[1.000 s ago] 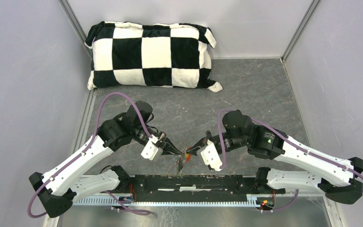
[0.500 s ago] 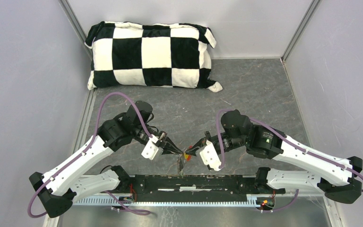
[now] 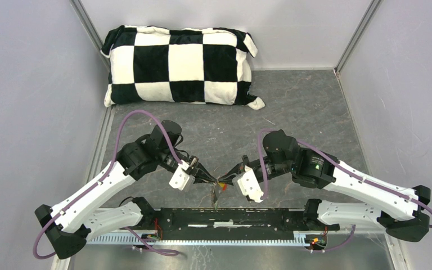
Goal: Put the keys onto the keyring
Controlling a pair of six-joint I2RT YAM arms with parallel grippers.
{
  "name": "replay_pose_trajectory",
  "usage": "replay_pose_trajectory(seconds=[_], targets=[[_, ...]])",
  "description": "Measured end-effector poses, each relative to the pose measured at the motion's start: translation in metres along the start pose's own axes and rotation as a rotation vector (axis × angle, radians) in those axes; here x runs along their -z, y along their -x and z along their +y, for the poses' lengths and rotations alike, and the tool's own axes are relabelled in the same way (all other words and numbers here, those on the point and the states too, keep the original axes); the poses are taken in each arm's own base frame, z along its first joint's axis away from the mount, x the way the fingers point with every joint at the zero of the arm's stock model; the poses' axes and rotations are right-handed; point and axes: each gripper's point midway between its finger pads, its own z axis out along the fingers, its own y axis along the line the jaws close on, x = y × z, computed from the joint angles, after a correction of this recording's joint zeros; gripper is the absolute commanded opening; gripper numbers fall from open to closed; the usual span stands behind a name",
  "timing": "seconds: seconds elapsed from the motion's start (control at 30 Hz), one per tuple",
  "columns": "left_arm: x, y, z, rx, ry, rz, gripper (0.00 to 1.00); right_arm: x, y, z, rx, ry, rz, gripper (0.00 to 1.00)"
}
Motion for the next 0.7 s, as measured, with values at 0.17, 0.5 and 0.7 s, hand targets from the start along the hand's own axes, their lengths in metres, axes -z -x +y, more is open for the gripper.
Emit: replay_pose_trajectory(seconds=[0.17, 0.5, 0.7], targets=[[-0.0002, -0.001, -0.0006, 0.003, -0.001, 0.001, 0.02, -0.002, -0.0007, 0.0002, -0.004, 0.005, -0.002, 0.0], [-0.0003, -0.0015, -0.0011, 0.004, -0.002, 0.001, 0.02, -0.0077, 0.0007, -0.0023, -0.012, 0.008, -0.021, 0.0], [-0.0003, -0.0015, -0.001, 0.004, -0.001, 0.002, 0.02, -0.0081, 0.0027, -0.0052, -0.014, -0.003, -0.028, 0.01]])
